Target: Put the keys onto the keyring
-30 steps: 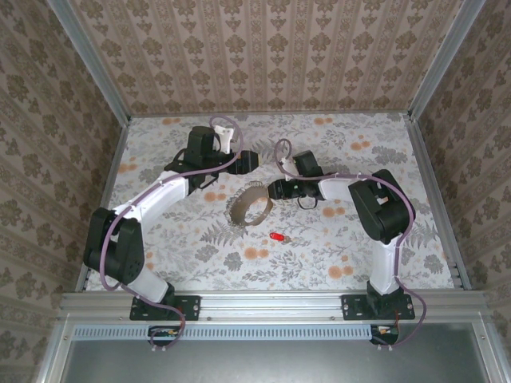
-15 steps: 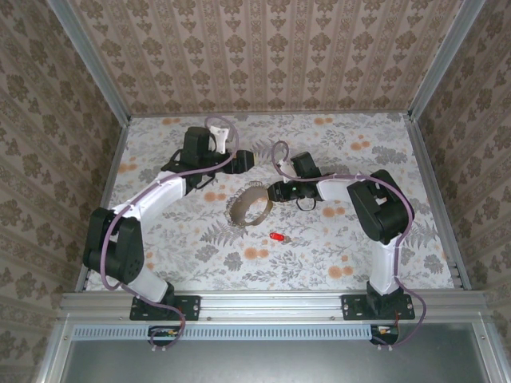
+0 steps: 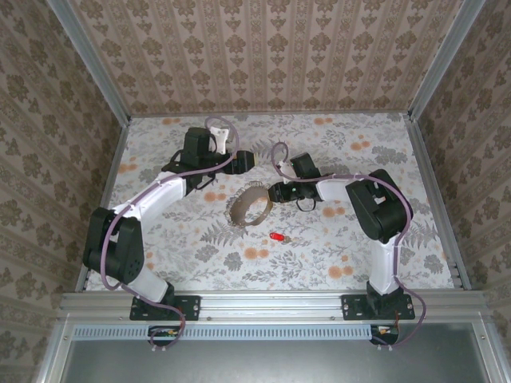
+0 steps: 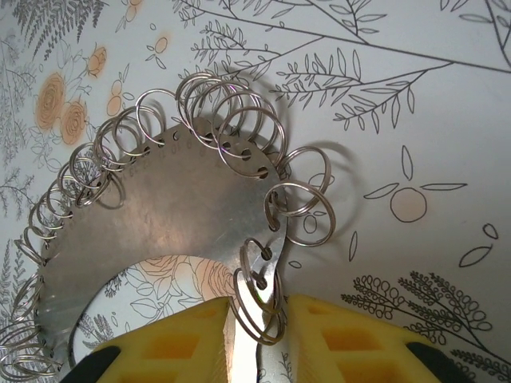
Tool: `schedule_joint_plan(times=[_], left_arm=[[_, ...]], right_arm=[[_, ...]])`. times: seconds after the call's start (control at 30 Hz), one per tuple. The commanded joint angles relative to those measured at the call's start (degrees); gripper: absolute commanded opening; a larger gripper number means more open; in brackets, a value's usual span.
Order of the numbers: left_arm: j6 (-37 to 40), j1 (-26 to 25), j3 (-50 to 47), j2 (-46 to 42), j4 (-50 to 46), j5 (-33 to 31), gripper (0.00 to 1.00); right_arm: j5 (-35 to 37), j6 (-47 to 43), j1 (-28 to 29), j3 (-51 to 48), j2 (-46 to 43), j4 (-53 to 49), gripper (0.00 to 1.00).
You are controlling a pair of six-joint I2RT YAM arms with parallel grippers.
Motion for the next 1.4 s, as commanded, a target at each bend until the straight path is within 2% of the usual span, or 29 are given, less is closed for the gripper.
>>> schedule_joint_plan(times=[0.0, 0.33, 0.43, 0.5, 0.83, 1.1, 1.37], left_arm=[[-0.78, 0.47, -0.65, -0.23, 1.35, 1.11, 0.81], [-1.12, 0.68, -0.94, -0.33, 1.57, 1.19, 0.81], [-1.05, 0.72, -0.95, -0.35, 1.68, 1.17, 0.81], [-1.06, 0.83, -1.0, -0.44, 1.68, 1.2, 0.81], [-1.28, 1.65, -0.41, -2.42, 0.76, 1.14, 0.81], [-1.19, 3.25, 1.17, -5.17, -1.83, 1.49, 0.82], [0.02, 5.55, 7.34, -5.63, -6.86, 5.77, 0.82]], right_arm=[[2.03, -1.27, 0.32, 0.52, 1.26, -1.94, 0.26], [2.18, -1.96, 0.3, 1.37, 1.61, -3.01, 0.2], [2.13, -2.23, 0.3, 0.83, 1.24, -2.96, 0.13], [1.84, -2.44, 0.32, 0.78, 0.9, -3.19, 0.0], [1.25, -4.06, 0.27, 0.04, -7.24, -2.91, 0.0], [-0.17, -3.34, -0.05, -1.51, -13.25, 2.27, 0.0], [-2.95, -2.11, -0.89, -0.13, -17.89, 4.3, 0.0]])
